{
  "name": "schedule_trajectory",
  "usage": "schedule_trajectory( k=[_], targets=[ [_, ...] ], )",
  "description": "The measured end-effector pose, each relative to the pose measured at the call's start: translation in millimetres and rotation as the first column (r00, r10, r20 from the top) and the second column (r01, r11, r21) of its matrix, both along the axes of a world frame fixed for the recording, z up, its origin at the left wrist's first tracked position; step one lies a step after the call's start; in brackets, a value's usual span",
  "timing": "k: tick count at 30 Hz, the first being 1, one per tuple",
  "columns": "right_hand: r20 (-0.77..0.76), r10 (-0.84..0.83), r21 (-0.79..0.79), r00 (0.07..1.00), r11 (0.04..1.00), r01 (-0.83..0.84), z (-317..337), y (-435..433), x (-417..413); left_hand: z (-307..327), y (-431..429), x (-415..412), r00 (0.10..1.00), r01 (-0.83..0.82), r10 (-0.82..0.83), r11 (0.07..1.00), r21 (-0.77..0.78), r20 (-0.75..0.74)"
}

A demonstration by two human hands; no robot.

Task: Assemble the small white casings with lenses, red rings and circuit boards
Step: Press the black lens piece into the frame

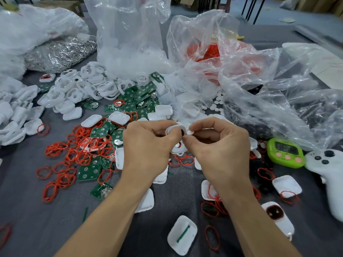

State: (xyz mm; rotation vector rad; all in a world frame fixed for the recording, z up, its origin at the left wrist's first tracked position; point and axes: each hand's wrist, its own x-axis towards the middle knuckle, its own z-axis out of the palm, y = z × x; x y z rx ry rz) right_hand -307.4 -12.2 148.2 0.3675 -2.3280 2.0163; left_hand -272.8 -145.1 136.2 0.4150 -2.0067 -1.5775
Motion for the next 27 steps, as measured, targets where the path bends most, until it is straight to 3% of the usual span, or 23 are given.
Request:
schedule_trajectory(
  k=[4,5,7,10,13,16,20,24,27],
  targets=[
    [0.013,-0.016,0.010,1.000,1.000,0.016,-4.2,-3.4,-0.2,-3.3,1.4,-1.4,0.998,-0.035,0.038,0.997,-0.063,0.045],
    [0.018,-0.022,-0.007,1.000,1.000,0.022,-4.8,-4.0,-0.9,-2.6,2.3,-2.0,0.997,-0.021,0.022,1.000,-0.010,0.069],
    [0.037,-0.031,-0.067,0.999,0.997,0.034,-4.2,-4.3,-3.8,1.0,3.3,-2.1,0.989,0.084,-0.111,0.968,0.237,0.102],
    [0.086,-0.002,-0.161,0.996,0.987,0.015,-1.5,-2.2,-8.5,4.0,-3.6,-1.3,0.889,0.334,-0.450,0.766,0.550,0.086],
    [0.150,0.037,-0.227,0.988,0.974,-0.002,-1.2,-1.3,-9.1,0.6,-16.2,-0.2,0.759,0.516,-0.649,0.561,0.647,-0.043],
    [0.188,0.053,-0.286,0.981,0.958,0.004,1.0,-1.8,-8.9,2.6,-20.9,-0.7,0.773,0.484,-0.629,0.499,0.719,-0.084],
    [0.216,0.049,-0.387,0.975,0.921,0.040,4.2,1.7,-12.6,3.0,-21.5,-3.4,0.858,0.346,-0.513,0.566,0.749,-0.008],
    [0.162,0.032,-0.289,0.986,0.957,0.016,0.7,6.5,-17.4,1.3,-17.2,-5.6,0.896,0.240,-0.440,0.603,0.761,0.065],
    [0.137,0.057,-0.163,0.989,0.986,-0.034,-1.7,7.2,-18.8,3.5,-15.8,-6.3,0.902,0.222,-0.431,0.499,0.838,0.017]
  ],
)
